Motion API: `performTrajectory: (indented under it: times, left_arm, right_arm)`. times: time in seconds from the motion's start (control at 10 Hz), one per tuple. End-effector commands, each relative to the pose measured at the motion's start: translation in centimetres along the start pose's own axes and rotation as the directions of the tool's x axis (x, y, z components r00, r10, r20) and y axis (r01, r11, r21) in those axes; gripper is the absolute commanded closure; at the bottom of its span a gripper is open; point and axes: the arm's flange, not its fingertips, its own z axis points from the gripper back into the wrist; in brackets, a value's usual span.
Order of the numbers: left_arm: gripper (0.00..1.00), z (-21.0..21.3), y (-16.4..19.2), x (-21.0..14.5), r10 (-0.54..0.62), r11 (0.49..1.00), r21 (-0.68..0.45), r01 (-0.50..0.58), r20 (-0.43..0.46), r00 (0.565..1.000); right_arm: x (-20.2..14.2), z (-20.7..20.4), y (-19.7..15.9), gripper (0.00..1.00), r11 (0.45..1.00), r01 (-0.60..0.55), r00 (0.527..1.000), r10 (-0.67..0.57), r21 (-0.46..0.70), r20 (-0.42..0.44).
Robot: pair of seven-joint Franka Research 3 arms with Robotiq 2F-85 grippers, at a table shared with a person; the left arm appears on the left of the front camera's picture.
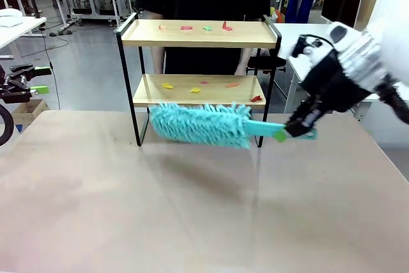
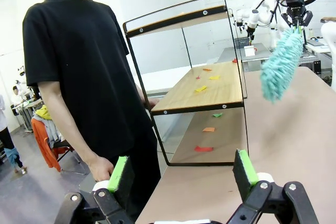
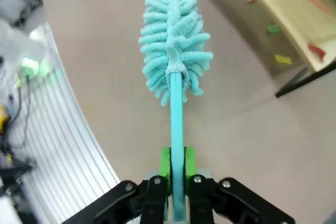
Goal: Clean the shelf.
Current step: Clean the specific section of the Shelf indicated by the human with the Duster.
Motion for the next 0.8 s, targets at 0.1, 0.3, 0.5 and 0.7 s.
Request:
performTrajectory:
  times: [0.1,0.3,0.5,0.7]
  left_arm:
    - [0.0,0.0,-0.2,0.2,-0.002,1.0,0.002,0.002,0.001,1.0]
    - [0.0,0.0,-0.2,0.2,-0.002,1.0,0.002,0.002,0.001,1.0]
    - [0.0,0.0,-0.2,0.2,-0.002,1.0,0.002,0.002,0.001,1.0]
    - [0.0,0.0,-0.2,0.2,-0.002,1.0,0.002,0.002,0.001,1.0]
  right_arm:
    - [0.3,-4.6,4.0,0.87,0.992,0.108,0.989,-0.1,-0.062,0.113]
    - [2.6,-2.0,2.8,0.87,0.996,0.084,0.993,-0.081,-0.034,0.081]
    - [2.6,-2.0,2.8,0.87,0.996,0.084,0.993,-0.081,-0.034,0.081]
    - [2.9,-2.7,2.8,0.87,0.995,0.091,0.993,-0.089,-0.036,0.075]
